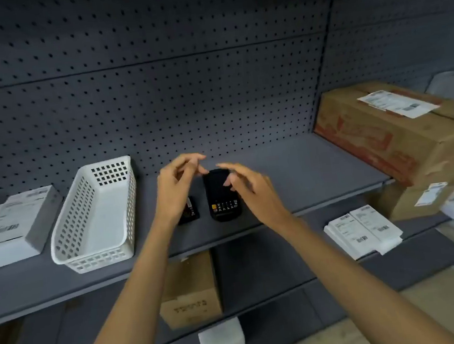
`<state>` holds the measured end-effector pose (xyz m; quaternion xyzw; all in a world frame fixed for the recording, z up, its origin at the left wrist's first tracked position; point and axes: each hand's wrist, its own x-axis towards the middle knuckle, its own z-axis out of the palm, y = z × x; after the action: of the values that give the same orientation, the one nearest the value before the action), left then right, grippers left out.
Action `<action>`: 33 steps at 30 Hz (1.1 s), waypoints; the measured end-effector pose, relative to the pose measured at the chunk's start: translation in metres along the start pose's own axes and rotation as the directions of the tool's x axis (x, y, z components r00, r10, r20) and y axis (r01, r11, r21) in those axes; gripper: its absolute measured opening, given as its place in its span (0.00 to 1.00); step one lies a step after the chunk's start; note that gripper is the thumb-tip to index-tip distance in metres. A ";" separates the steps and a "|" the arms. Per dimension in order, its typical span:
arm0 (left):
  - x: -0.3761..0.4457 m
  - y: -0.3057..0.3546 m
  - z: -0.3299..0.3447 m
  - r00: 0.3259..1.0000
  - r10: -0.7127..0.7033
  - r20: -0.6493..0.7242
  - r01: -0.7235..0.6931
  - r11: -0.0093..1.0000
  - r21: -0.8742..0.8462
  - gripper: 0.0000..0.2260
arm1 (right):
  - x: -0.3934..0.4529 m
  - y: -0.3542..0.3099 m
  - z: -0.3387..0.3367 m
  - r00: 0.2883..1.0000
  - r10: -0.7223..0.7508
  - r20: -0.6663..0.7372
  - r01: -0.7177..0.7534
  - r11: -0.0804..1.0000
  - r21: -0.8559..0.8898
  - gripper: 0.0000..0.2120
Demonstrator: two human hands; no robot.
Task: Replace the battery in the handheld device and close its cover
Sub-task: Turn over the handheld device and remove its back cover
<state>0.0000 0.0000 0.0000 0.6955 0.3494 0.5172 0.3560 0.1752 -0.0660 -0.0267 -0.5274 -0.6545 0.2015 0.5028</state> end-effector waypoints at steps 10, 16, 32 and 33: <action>0.033 -0.071 0.018 0.953 -0.212 0.215 0.141 0.942 0.304 0.18 | -0.014 0.031 0.007 0.965 0.158 0.212 -0.037 0.875 -0.483 0.32; 0.039 -0.092 0.016 0.895 -0.280 0.347 0.178 0.938 0.298 0.19 | -0.011 0.027 0.009 0.964 0.164 0.209 -0.011 0.811 -0.585 0.40; 0.056 -0.084 0.014 0.923 -0.214 0.319 0.183 0.975 0.125 0.19 | -0.023 0.017 0.014 0.987 0.149 0.055 -0.086 0.792 -0.605 0.27; 0.058 -0.082 0.014 0.924 -0.216 0.314 0.196 0.976 0.095 0.19 | -0.023 0.016 0.015 0.989 0.142 0.053 -0.083 0.799 -0.596 0.26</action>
<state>0.0165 0.0890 -0.0456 0.7409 0.3734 0.3450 0.4388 0.1684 -0.0764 -0.0554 -0.6854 -0.6753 0.0418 0.2691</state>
